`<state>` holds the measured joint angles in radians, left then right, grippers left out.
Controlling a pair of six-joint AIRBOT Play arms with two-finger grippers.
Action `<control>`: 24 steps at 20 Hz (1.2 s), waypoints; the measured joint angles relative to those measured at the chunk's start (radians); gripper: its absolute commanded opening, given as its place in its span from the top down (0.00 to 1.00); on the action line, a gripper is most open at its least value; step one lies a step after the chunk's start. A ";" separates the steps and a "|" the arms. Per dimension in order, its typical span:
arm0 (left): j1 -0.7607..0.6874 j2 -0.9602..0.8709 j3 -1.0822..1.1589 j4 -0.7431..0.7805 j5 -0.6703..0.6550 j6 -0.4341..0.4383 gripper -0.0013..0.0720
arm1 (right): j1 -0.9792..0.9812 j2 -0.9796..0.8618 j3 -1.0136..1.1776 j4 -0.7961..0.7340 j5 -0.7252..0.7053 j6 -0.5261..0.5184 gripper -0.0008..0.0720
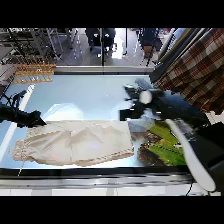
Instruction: Fold the clothes and pants, and hang the long-sleeved shirts on hangers.
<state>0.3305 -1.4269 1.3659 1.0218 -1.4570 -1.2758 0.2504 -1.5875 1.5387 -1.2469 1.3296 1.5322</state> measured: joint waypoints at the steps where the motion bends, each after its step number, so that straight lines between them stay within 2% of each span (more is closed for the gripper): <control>1: -0.003 0.000 0.000 0.000 0.000 0.000 0.97 | -0.055 0.013 -0.061 0.053 0.014 -0.037 0.03; 4: -0.017 0.000 0.000 0.000 -0.003 0.000 0.97 | -0.164 0.019 -0.238 0.213 -0.023 -0.188 0.03; 7: -0.034 0.000 0.000 -0.001 -0.006 0.000 0.97 | -0.201 -0.039 -0.323 0.360 -0.072 -0.343 0.03; 8: -0.039 0.000 0.000 -0.001 -0.006 0.000 0.97 | -0.205 -0.067 -0.339 0.417 -0.087 -0.390 0.06; 9: -0.045 0.000 0.000 -0.001 -0.006 0.000 0.97 | -0.205 -0.093 -0.349 0.460 -0.095 -0.428 0.29; 11: -0.061 0.000 0.000 -0.001 -0.006 0.000 0.97 | -0.196 -0.132 -0.360 0.529 -0.103 -0.500 0.94; 14: -0.098 0.000 -0.002 -0.002 -0.005 0.004 0.97 | -0.196 -0.141 -0.325 0.510 -0.091 -0.528 0.97; 19: -0.193 0.000 -0.076 0.008 0.036 0.027 0.97 | -0.313 0.003 -0.251 0.077 -0.082 -0.270 0.97; 24: -0.306 0.000 -0.258 0.021 0.148 0.081 0.97 | -0.406 0.187 -0.225 -0.145 -0.023 -0.114 0.97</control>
<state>0.0250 -1.4269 1.1076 1.0424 -1.3087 -1.1946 -0.1558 -1.4010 1.3132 -1.3918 1.3067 1.4178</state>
